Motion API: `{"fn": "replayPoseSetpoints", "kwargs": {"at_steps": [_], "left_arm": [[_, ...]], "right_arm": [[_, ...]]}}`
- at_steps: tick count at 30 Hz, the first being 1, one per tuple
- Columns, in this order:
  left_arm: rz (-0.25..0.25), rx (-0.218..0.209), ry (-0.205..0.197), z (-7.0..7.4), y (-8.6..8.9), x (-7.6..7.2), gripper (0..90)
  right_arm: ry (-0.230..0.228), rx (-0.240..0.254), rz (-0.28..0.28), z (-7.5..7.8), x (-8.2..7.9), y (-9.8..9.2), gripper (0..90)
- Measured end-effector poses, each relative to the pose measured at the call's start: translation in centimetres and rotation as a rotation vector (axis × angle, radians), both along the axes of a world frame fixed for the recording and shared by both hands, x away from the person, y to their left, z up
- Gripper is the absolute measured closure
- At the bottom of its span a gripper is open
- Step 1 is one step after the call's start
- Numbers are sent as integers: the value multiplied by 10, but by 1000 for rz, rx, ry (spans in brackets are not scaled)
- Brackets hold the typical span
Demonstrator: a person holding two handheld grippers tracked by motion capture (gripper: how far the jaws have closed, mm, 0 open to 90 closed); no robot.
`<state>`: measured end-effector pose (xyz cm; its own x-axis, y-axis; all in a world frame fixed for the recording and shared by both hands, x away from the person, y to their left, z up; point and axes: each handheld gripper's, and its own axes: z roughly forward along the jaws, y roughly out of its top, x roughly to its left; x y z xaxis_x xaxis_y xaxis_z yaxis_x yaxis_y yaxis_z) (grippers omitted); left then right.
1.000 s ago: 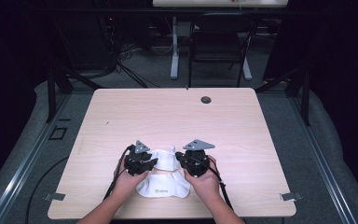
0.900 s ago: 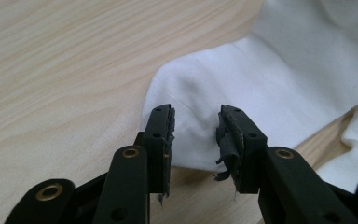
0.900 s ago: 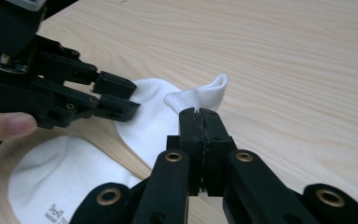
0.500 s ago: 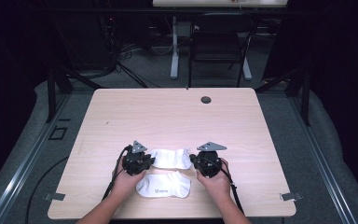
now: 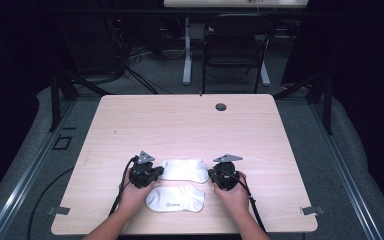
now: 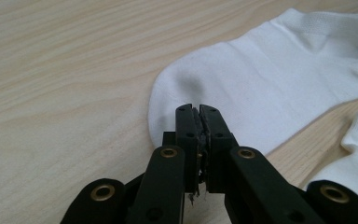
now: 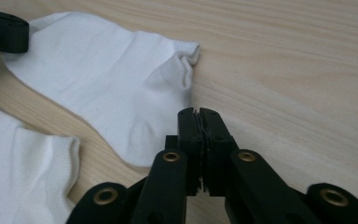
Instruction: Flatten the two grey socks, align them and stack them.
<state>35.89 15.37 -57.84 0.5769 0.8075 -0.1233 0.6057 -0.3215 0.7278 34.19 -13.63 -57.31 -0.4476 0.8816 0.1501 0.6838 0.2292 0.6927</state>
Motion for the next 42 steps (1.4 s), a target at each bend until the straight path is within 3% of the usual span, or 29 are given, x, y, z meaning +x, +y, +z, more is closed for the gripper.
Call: {"fn": "replayPoseSetpoints", "kwargs": {"at_steps": [3,7,8,10,13,15,20,29,35,42], "left_arm": [[5,-13,2,1,1,-1,878],[1,-20,0,3,1,-2,880],[-2,-19,1,3,1,-2,880],[-4,-18,0,3,1,-2,881],[-6,-18,-2,3,1,-2,881],[-10,-17,3,2,1,-2,881],[-17,-15,7,1,2,-2,880],[-15,-11,6,-2,5,-5,879],[-8,-18,13,-1,7,-5,863],[17,-51,-11,8,14,-3,745]], "right_arm": [[-19,29,-20,4,0,-5,820],[-58,63,-28,15,-4,-8,821],[-95,80,1,21,-7,-4,829],[-114,97,36,24,-9,1,829],[-111,91,75,23,-8,10,809],[-125,34,94,16,-2,21,774],[-43,-15,65,-2,11,21,748],[-30,0,55,-7,10,17,789],[-20,2,56,-6,10,18,756],[-35,10,77,2,8,17,720]]}}
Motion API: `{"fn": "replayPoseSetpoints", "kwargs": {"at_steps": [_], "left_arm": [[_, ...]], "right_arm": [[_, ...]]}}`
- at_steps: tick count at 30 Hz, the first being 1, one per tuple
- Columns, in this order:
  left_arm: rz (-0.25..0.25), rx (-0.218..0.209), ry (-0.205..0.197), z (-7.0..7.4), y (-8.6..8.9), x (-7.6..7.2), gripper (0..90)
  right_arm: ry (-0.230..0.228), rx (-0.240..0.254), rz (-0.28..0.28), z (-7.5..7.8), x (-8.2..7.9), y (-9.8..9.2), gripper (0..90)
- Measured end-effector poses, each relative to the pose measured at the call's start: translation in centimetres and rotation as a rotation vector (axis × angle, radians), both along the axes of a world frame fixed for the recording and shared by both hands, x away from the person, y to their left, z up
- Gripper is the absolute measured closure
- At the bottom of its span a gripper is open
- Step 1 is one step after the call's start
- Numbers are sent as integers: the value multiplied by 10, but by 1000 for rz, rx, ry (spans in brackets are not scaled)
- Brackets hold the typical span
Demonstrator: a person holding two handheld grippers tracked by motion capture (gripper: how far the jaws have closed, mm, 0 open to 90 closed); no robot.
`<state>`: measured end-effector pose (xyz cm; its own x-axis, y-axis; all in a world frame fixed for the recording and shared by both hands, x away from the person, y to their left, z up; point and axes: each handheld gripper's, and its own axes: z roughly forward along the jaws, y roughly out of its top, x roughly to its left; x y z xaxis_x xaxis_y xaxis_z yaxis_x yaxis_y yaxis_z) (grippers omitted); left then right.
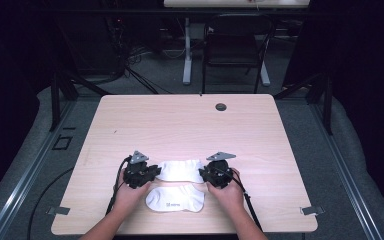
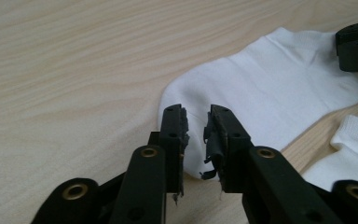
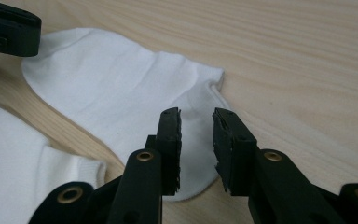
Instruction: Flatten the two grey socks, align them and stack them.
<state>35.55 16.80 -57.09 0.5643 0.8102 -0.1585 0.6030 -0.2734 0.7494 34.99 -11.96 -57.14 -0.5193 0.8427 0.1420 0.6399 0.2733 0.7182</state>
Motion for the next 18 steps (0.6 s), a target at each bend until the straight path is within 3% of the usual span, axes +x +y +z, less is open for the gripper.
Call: {"fn": "replayPoseSetpoints", "kwargs": {"at_steps": [3,5,11,18], "left_arm": [[-3,8,0,3,2,2,706],[12,-11,-1,6,7,5,701],[9,20,19,11,11,13,678],[3,45,23,11,10,20,670]], "right_arm": [[-13,3,1,6,0,-2,715],[-26,-2,8,9,0,-3,715],[-37,-56,22,18,7,-3,706],[-13,-97,15,19,18,-5,705]]}}
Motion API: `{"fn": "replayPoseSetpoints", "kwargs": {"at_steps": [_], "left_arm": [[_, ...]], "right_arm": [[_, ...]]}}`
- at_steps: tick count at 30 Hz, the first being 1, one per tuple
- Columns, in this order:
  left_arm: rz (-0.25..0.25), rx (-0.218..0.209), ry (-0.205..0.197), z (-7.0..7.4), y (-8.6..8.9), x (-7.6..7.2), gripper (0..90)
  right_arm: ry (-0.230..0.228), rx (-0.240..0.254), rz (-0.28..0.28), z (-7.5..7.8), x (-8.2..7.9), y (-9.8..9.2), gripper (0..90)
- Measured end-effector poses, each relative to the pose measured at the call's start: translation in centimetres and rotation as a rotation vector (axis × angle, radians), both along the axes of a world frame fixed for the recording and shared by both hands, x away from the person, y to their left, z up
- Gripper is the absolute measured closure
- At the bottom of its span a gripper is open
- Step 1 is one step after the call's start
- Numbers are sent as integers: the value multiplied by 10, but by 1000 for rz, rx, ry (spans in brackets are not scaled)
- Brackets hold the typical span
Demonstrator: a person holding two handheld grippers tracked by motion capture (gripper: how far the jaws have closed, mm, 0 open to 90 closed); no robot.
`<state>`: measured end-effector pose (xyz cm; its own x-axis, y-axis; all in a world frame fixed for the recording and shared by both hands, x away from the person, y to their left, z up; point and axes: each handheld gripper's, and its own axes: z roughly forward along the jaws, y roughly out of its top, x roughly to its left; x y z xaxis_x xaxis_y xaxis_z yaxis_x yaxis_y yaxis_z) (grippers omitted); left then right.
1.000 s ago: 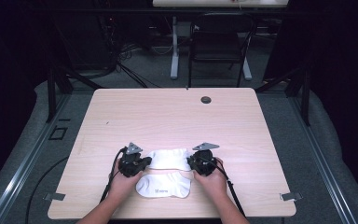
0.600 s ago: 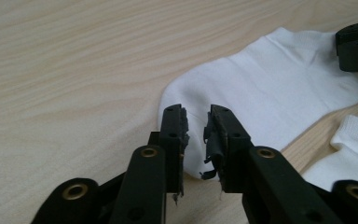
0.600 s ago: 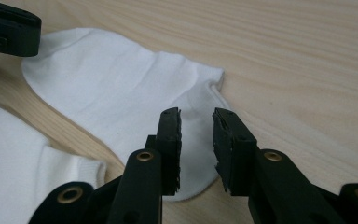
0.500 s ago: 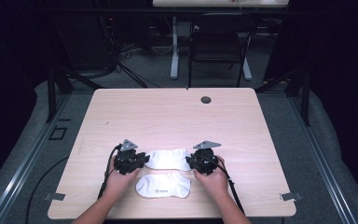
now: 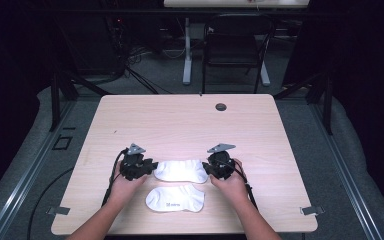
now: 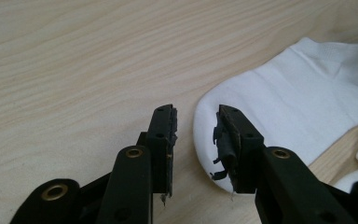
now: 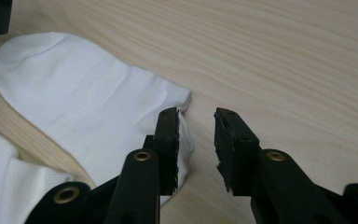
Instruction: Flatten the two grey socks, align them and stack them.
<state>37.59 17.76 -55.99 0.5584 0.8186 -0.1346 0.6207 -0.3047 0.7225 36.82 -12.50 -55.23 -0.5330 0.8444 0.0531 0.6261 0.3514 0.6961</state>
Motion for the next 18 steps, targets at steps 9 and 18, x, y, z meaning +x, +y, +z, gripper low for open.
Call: {"fn": "replayPoseSetpoints", "kwargs": {"at_steps": [9,18], "left_arm": [[-45,41,40,-2,-7,7,680],[-61,70,86,-10,-11,10,769]], "right_arm": [[37,39,-3,-2,9,-4,703],[73,28,19,-9,12,0,690]]}}
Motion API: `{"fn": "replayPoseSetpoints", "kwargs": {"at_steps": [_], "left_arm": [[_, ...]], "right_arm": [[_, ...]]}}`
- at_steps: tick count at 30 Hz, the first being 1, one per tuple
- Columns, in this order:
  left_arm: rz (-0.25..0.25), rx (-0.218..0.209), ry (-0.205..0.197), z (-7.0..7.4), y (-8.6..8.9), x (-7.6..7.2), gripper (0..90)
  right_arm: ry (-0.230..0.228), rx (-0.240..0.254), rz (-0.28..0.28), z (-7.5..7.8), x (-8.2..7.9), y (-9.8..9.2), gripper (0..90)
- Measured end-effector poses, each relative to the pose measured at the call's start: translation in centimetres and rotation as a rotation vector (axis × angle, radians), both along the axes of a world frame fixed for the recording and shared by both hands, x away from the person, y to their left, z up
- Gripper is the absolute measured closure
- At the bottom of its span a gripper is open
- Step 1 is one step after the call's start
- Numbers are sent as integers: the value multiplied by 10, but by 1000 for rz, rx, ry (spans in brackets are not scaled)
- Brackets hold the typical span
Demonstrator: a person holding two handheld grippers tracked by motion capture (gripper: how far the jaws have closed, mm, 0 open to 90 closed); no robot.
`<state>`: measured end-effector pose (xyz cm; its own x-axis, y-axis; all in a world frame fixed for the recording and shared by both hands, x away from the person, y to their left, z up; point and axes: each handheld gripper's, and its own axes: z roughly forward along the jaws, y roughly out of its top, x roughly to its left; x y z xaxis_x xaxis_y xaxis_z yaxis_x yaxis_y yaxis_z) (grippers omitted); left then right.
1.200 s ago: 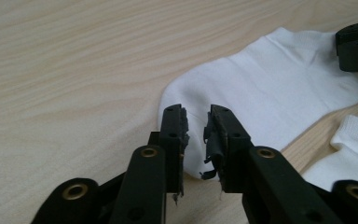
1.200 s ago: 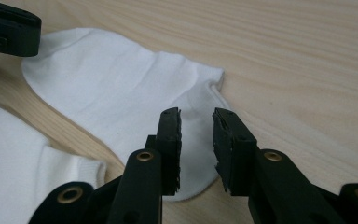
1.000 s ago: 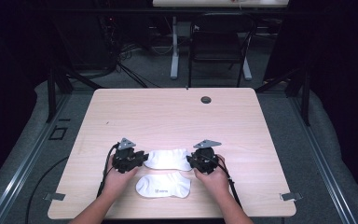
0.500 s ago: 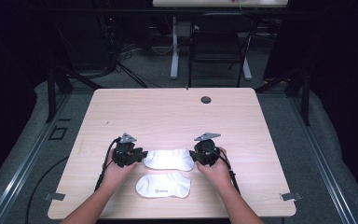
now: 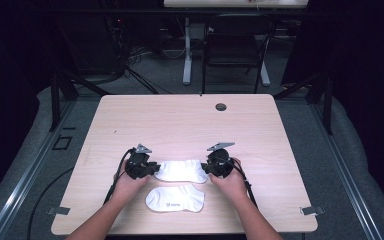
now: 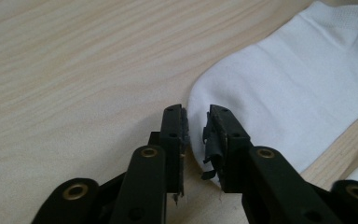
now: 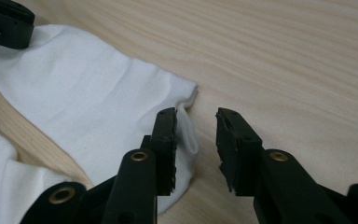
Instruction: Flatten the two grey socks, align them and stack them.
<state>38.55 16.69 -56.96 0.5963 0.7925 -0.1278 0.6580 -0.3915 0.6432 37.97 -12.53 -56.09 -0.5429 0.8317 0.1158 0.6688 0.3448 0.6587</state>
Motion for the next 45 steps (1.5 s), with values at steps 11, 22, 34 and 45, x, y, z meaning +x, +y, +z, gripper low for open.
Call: {"fn": "replayPoseSetpoints", "kwargs": {"at_steps": [11,22,34,45], "left_arm": [[-24,13,0,0,-3,-2,892],[-16,-18,-35,10,1,-8,894],[-29,-28,-84,29,8,-17,894],[-56,-37,-87,37,14,-36,893]], "right_arm": [[34,-22,30,-1,-2,2,845],[16,-16,37,10,-5,2,860],[-23,21,47,33,-11,6,861],[-33,27,88,44,-27,4,861]]}}
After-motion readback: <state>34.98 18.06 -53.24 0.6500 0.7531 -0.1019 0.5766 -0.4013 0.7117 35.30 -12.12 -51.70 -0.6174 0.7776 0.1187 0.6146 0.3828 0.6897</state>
